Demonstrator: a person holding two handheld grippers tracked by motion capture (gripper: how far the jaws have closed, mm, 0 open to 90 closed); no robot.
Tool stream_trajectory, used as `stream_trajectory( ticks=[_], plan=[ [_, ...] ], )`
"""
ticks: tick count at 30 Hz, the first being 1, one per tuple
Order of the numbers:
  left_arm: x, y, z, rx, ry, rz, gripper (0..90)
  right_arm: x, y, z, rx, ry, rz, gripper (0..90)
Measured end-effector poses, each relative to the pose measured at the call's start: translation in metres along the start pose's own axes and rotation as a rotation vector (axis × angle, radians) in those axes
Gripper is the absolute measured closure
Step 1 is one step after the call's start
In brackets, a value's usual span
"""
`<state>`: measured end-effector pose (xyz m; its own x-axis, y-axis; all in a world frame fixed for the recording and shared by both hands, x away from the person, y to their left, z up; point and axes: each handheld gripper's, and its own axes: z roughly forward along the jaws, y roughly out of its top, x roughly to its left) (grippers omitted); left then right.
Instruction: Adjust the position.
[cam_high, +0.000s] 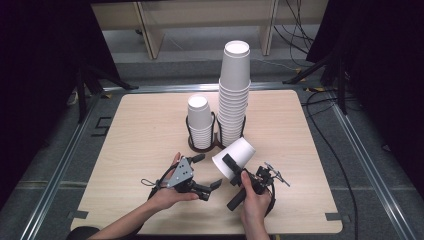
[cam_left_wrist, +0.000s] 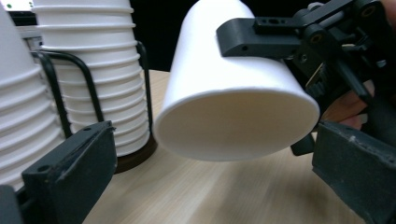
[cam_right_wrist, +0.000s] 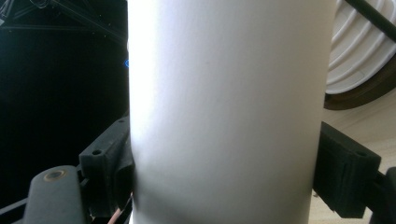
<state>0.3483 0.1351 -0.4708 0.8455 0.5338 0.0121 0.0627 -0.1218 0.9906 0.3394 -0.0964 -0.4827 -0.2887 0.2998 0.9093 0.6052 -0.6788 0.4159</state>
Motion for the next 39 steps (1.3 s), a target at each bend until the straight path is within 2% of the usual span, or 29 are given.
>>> stream_trajectory(
  ticks=[1,2,3,4,11,14,15,17,18,19,20,23,24,25,26,27,28,29,30,32,33,36,37,38,39],
  plan=[
    [-0.001,-0.001,0.003,0.006,-0.007,-0.002,0.0,-0.001,-0.001,0.001,-0.012,-0.005,-0.026,18.8],
    [-0.002,-0.001,0.005,0.007,-0.006,-0.005,0.0,-0.004,0.000,0.002,-0.026,-0.026,-0.084,18.8],
    [-0.002,-0.002,0.006,0.005,-0.007,-0.015,0.0,-0.005,-0.001,0.004,-0.035,-0.015,-0.091,18.8],
    [-0.002,-0.002,0.007,0.016,-0.006,-0.013,0.0,-0.004,-0.001,0.003,-0.026,-0.026,-0.075,18.8],
    [-0.003,-0.002,0.012,0.020,-0.001,-0.004,0.0,-0.003,-0.003,0.005,-0.021,-0.009,-0.076,18.8],
    [-0.002,-0.003,0.015,0.005,-0.003,-0.005,0.0,-0.003,-0.003,0.005,-0.017,-0.007,-0.075,18.8],
    [-0.001,-0.003,0.015,0.018,-0.003,-0.005,0.0,0.001,-0.004,0.005,-0.011,0.000,-0.024,18.8],
    [-0.002,-0.003,0.015,0.015,-0.005,-0.008,0.0,-0.002,-0.004,0.005,-0.017,-0.012,-0.069,18.8],
    [-0.002,-0.003,0.015,0.015,-0.012,-0.011,0.0,-0.002,-0.004,0.006,-0.022,-0.007,-0.070,18.9],
    [-0.002,-0.003,0.015,0.015,-0.012,-0.011,0.0,-0.002,-0.004,0.006,-0.023,-0.005,-0.065,18.9],
    [-0.003,-0.004,0.016,0.000,-0.033,-0.025,0.0,-0.001,-0.004,0.006,-0.017,0.001,-0.038,18.9],
    [-0.004,-0.004,0.016,0.003,-0.036,-0.027,0.0,-0.001,-0.003,0.005,-0.005,0.016,-0.028,19.0],
    [-0.003,-0.003,0.014,0.014,-0.039,-0.031,0.0,-0.002,-0.003,0.006,-0.018,-0.006,-0.067,19.0],
    [-0.003,-0.003,0.014,0.014,-0.039,-0.031,0.0,-0.002,-0.003,0.006,-0.018,-0.006,-0.067,19.0],
    [-0.002,-0.003,0.014,0.012,-0.038,-0.039,0.0,-0.004,-0.002,0.007,-0.035,-0.001,-0.104,19.1],
    [-0.002,-0.003,0.014,0.012,-0.038,-0.039,0.0,-0.004,-0.002,0.007,-0.035,-0.001,-0.104,19.1],
    [-0.002,-0.002,0.015,0.010,-0.032,-0.036,0.0,-0.001,-0.003,0.006,-0.015,0.019,-0.045,19.1],
    [-0.002,-0.002,0.015,0.010,-0.028,-0.034,0.0,-0.002,-0.004,0.007,-0.017,0.001,-0.063,19.1],
    [-0.003,-0.003,0.016,0.000,-0.028,-0.034,0.0,-0.003,-0.004,0.007,-0.018,0.006,-0.072,19.1],
    [-0.003,-0.003,0.015,0.011,-0.023,-0.034,0.0,-0.003,-0.005,0.007,-0.014,0.015,-0.063,19.1],
    [-0.003,-0.003,0.015,0.011,-0.023,-0.034,0.0,-0.003,-0.005,0.008,-0.020,-0.003,-0.067,19.1],
    [-0.004,-0.004,0.016,0.012,-0.016,-0.030,0.0,-0.004,-0.006,0.009,-0.029,-0.007,-0.087,19.1],
    [-0.004,-0.004,0.017,0.012,-0.015,-0.025,0.0,-0.002,-0.007,0.009,-0.017,-0.007,-0.054,19.1],
    [-0.004,-0.005,0.018,0.000,-0.017,-0.024,0.0,-0.004,-0.007,0.010,-0.027,0.000,-0.098,19.1],
    [-0.004,-0.005,0.018,0.000,-0.017,-0.024,0.0,-0.005,-0.007,0.010,-0.033,0.004,-0.110,19.1]
  ],
)
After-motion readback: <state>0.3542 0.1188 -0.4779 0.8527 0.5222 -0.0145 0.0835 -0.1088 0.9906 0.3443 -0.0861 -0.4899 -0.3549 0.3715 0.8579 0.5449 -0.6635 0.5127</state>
